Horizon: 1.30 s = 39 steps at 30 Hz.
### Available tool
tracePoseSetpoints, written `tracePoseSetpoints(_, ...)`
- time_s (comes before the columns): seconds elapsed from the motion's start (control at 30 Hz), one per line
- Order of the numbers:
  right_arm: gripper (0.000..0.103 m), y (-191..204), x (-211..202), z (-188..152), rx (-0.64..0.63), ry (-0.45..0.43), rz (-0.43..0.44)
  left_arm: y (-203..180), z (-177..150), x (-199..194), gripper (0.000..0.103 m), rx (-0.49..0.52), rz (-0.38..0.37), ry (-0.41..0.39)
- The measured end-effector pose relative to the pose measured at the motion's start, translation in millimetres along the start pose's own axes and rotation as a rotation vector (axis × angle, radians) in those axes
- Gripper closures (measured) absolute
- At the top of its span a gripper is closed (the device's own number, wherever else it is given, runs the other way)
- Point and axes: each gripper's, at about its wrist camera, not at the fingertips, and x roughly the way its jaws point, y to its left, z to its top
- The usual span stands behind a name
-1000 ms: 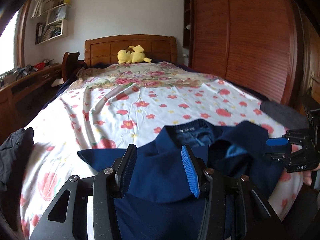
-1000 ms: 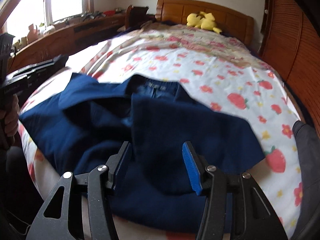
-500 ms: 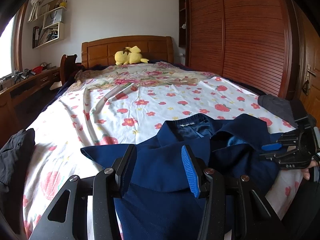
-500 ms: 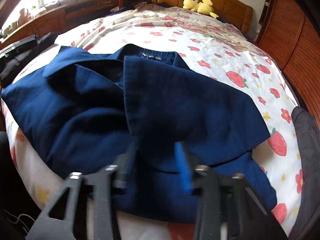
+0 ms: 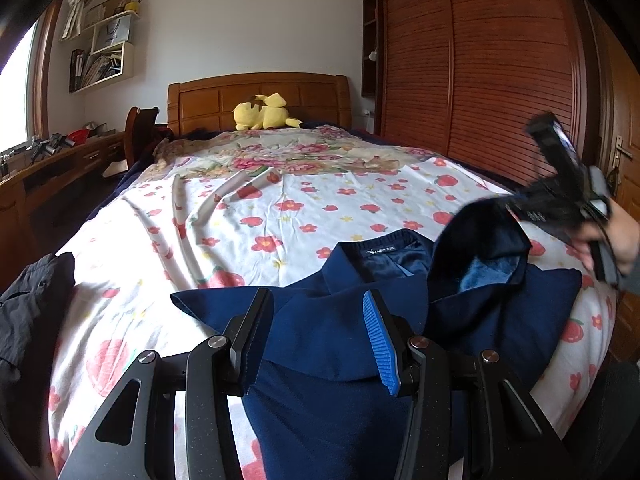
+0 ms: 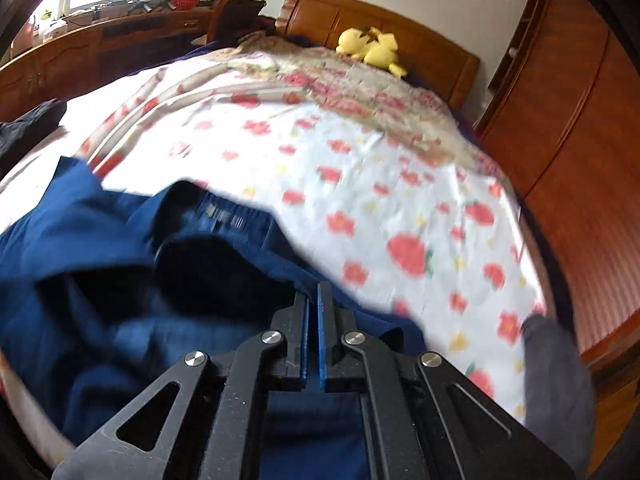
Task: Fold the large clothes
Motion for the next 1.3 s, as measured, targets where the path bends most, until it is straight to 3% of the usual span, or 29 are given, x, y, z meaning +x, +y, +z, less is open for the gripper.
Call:
tracePoseSetpoints(0.37,0.099,16.8,35.2,65.7,-0.016,-0.061,-0.042,10.1,-1.1,1.9,0.054,-0.025,0.027,0.002)
tracePoseSetpoints(0.4,0.095,18.0,34.3,69.1,-0.006,-0.066,-0.038,11.6,-1.3,1.1,0.055,-0.028,0.030,0.001)
tracePoseSetpoints(0.5,0.058,22.4,25.3,72.8,0.010,-0.106,-0.074,17.0,-2.4,-0.4,0.055,-0.039,0.046,0.000)
tracePoseSetpoints(0.6,0.038,22.9,17.2,70.1,0.031,-0.130,-0.052,22.7,-3.8,-2.0,0.055,-0.054,0.055,0.001)
tracePoseSetpoints(0.97,0.036,97.1,-11.7,14.8,-0.078,-0.054,0.289,32.5,-5.7,-3.1,0.055,-0.081,0.091,0.007)
tracePoseSetpoints(1.13,0.036,114.1,-15.5,-9.5,-0.114,0.012,0.368,29.9,-6.1,-3.5,0.054,-0.070,0.086,0.008)
tracePoseSetpoints(1.3,0.038,119.5,-1.4,-22.0,-0.149,0.086,0.373,32.2,-5.3,-4.1,0.055,-0.072,0.074,0.004)
